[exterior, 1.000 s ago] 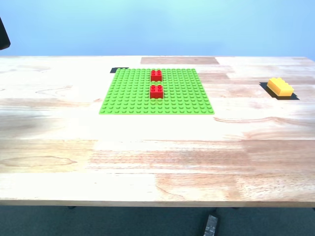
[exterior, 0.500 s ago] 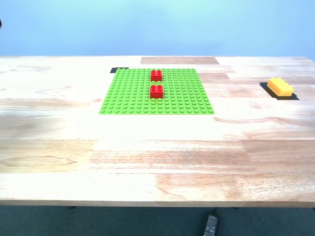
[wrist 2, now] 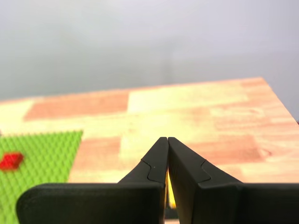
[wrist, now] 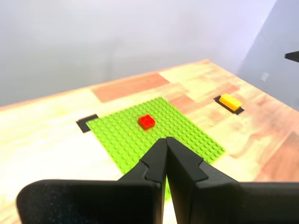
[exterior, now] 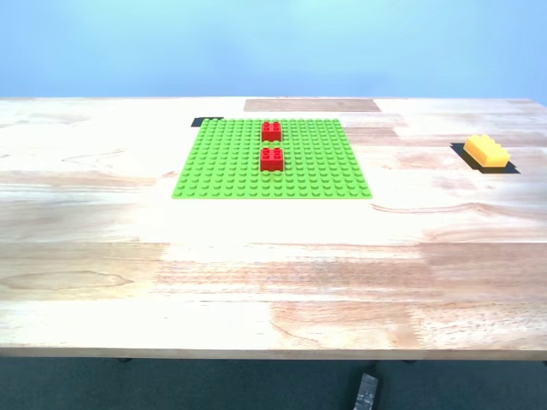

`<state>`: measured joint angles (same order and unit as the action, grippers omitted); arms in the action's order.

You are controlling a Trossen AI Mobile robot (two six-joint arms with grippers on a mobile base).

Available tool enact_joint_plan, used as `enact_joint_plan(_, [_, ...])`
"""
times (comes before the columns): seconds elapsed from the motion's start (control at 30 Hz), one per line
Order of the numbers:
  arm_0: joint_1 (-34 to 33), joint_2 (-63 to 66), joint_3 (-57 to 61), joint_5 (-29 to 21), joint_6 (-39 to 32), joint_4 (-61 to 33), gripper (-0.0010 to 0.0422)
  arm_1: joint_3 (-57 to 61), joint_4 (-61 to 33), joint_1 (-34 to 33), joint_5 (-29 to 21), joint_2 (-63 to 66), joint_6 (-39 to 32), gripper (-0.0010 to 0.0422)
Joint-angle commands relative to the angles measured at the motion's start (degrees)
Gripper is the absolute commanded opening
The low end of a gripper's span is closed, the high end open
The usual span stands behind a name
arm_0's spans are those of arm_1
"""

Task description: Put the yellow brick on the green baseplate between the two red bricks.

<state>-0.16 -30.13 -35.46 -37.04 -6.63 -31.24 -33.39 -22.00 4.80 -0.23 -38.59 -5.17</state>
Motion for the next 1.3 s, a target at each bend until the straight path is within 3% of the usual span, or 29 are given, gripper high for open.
enact_joint_plan(0.03, [0.0,-1.3,-1.8,0.0,-2.9,-2.4,0.0000,-8.3,-9.4,0.0,1.5,-9.2,3.6,0.0000])
enact_joint_plan(0.17, [0.0,-2.1,-2.6,-1.3,-3.7,-3.3,0.0000,-17.7,-16.4,0.0,6.1,-19.1,9.2,0.0000])
enact_joint_plan(0.4, [0.0,-2.1,-2.3,-3.9,-3.9,-2.9,0.0000,-34.9,-31.9,-2.5,6.1,-35.8,12.7,0.0005])
enact_joint_plan(0.57, [0.0,-2.1,-2.3,-3.9,-3.9,-2.5,0.0000,-42.9,-38.6,-5.5,6.2,-43.0,15.6,0.0059])
enact_joint_plan(0.9, [0.0,-2.1,-2.3,-3.9,-5.2,-3.0,0.0000,-44.2,-39.9,-6.8,6.0,-48.3,16.3,0.0252])
enact_joint_plan(1.3, [0.0,-2.0,-2.3,-4.0,-5.4,-4.3,0.0000,-40.8,-35.8,-6.2,6.1,-56.9,16.2,0.0262])
